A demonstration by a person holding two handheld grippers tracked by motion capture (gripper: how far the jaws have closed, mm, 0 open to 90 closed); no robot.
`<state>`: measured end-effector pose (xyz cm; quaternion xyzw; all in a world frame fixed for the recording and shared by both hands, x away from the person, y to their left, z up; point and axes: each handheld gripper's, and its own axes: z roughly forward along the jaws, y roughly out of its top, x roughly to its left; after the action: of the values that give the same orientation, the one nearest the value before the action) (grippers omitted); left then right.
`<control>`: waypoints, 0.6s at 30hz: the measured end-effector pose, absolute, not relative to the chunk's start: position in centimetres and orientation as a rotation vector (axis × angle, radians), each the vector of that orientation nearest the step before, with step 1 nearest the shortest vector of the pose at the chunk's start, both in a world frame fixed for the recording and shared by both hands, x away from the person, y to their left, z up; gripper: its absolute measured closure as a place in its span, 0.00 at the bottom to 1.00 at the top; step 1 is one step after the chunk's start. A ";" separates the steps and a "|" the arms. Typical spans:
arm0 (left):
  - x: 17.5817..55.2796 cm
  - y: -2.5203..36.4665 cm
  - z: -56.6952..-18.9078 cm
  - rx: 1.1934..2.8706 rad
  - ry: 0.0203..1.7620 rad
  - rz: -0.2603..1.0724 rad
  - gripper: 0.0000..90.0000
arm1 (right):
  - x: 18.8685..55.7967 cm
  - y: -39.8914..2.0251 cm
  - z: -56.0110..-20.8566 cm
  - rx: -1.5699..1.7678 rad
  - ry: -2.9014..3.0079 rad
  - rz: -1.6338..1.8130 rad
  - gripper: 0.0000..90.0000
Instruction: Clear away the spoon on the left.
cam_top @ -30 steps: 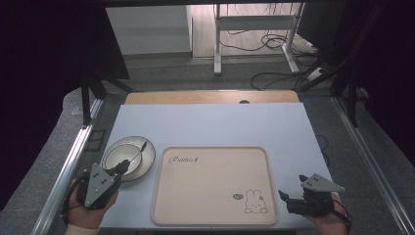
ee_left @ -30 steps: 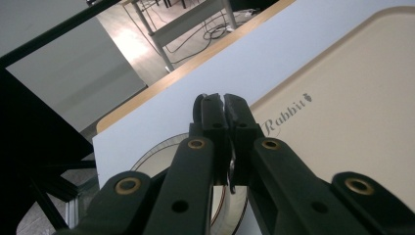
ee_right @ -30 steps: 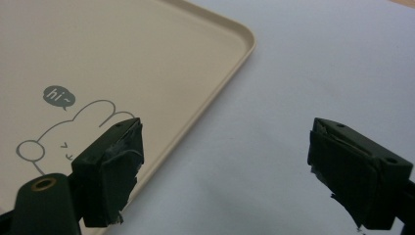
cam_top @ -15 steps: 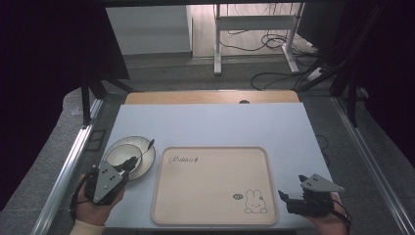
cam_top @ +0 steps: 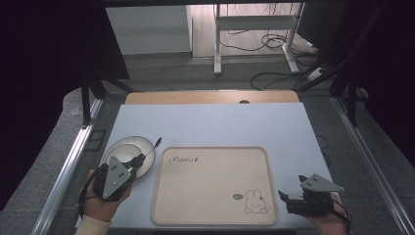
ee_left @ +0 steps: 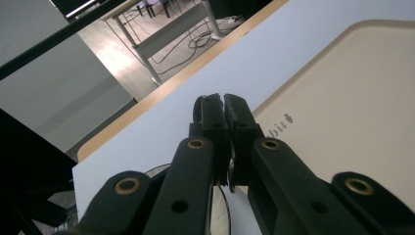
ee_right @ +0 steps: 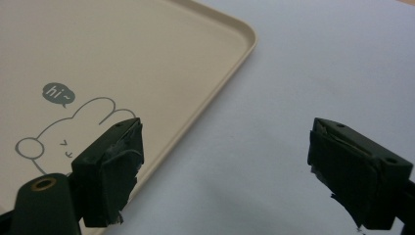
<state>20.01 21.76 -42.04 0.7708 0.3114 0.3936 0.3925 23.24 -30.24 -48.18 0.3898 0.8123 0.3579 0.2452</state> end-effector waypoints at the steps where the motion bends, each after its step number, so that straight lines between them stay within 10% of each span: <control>1: 20.1 21.7 -42.0 1.952 0.791 0.990 1.00 | 23.2 -30.2 -48.2 1.064 2.217 0.977 0.15; 18: 21.7 19.9 -41.7 1.965 0.773 0.975 1.00 | 23.2 -30.2 -48.2 1.061 2.220 0.974 0.15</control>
<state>21.68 19.93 -41.73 0.7756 0.3052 0.3847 0.3967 23.24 -30.24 -48.24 0.3885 0.8134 0.3568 0.2451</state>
